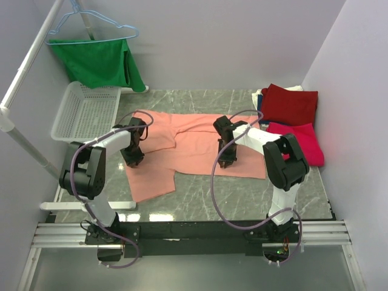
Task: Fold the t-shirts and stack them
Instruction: Fold the tshirt
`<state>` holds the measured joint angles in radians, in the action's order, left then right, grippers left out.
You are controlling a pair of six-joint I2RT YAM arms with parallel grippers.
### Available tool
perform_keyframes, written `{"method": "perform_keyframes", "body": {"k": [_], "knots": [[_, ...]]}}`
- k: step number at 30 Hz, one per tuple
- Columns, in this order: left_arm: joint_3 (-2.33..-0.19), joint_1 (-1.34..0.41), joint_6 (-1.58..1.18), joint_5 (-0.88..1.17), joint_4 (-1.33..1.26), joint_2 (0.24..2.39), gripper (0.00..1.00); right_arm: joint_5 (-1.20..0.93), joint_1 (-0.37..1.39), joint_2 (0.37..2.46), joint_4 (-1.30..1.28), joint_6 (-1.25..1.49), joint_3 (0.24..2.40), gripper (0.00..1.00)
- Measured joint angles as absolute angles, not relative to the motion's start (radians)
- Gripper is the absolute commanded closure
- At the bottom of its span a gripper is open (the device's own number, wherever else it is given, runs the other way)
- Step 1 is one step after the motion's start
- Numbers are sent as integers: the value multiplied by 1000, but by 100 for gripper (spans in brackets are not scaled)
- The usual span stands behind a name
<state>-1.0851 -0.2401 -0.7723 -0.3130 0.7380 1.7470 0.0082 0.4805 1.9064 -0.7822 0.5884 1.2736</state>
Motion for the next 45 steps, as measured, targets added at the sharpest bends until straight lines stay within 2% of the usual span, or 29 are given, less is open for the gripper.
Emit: {"method": "perform_keyframes", "body": {"k": [14,18,26,31,35,40,45], "knots": [[-963,-247,-776,-321,764,1605,65,-58,435,1761,-640,616,1076,74],[-963,-247,-776,-318,780,1476,61,-21,434,1747,-668,616,1075,73],[-925,-256,-823,-259,835,1163,61,17,433,1620,-734,620,1108,72],[-828,-282,-883,-192,937,1040,61,15,437,1538,-749,624,1107,71],[-850,-302,-938,-142,1001,1011,60,27,456,1528,-764,615,1106,71],[-865,-315,-971,-137,1002,1046,60,39,469,1529,-775,603,1090,66],[-883,-320,-990,-144,958,1217,61,39,435,1567,-775,596,1077,50]]}}
